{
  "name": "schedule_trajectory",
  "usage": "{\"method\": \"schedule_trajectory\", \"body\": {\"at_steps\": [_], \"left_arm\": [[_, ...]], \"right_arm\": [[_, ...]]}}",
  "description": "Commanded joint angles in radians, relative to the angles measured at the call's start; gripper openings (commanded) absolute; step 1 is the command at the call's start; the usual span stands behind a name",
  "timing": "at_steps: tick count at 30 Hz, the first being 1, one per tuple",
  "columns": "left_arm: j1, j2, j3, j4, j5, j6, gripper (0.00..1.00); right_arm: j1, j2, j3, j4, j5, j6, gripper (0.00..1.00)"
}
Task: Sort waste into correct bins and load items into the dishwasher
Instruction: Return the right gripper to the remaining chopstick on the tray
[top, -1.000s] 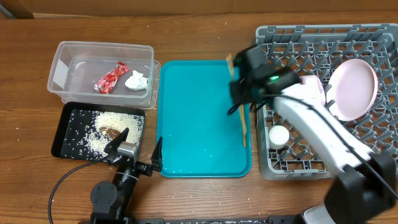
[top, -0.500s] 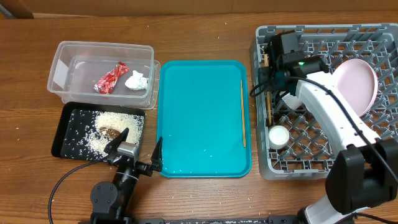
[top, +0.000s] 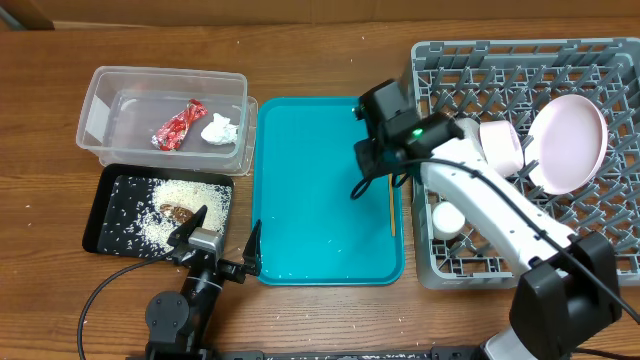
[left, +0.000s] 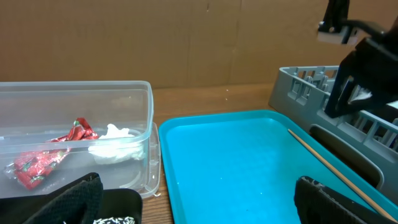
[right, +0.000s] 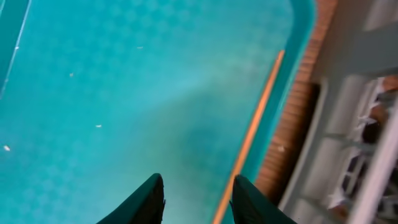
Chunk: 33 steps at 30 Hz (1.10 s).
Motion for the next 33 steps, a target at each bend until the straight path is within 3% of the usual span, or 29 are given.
{"method": "schedule_trajectory", "body": {"at_steps": [1, 6, 10, 18, 21, 25, 33], "left_arm": [[0.006, -0.011, -0.005, 0.002, 0.015, 0.019, 1.00], [0.006, -0.011, -0.005, 0.002, 0.015, 0.019, 1.00], [0.006, -0.011, -0.005, 0.002, 0.015, 0.019, 1.00], [0.006, -0.011, -0.005, 0.002, 0.015, 0.019, 1.00], [0.006, -0.011, -0.005, 0.002, 0.015, 0.019, 1.00], [0.006, -0.011, -0.005, 0.002, 0.015, 0.019, 1.00], [0.006, -0.011, -0.005, 0.002, 0.015, 0.019, 1.00]], "right_arm": [[0.027, 0.069, -0.049, 0.030, 0.105, 0.099, 0.37], [0.068, 0.164, -0.067, 0.063, 0.211, 0.103, 0.37], [0.062, 0.232, -0.067, 0.082, 0.322, 0.202, 0.37], [0.033, 0.304, -0.067, 0.105, 0.305, 0.201, 0.38], [0.034, 0.319, -0.067, 0.106, 0.213, 0.199, 0.37], [0.037, 0.324, -0.067, 0.098, 0.042, 0.158, 0.20], [0.068, 0.322, -0.064, 0.076, 0.060, 0.140, 0.12]]}}
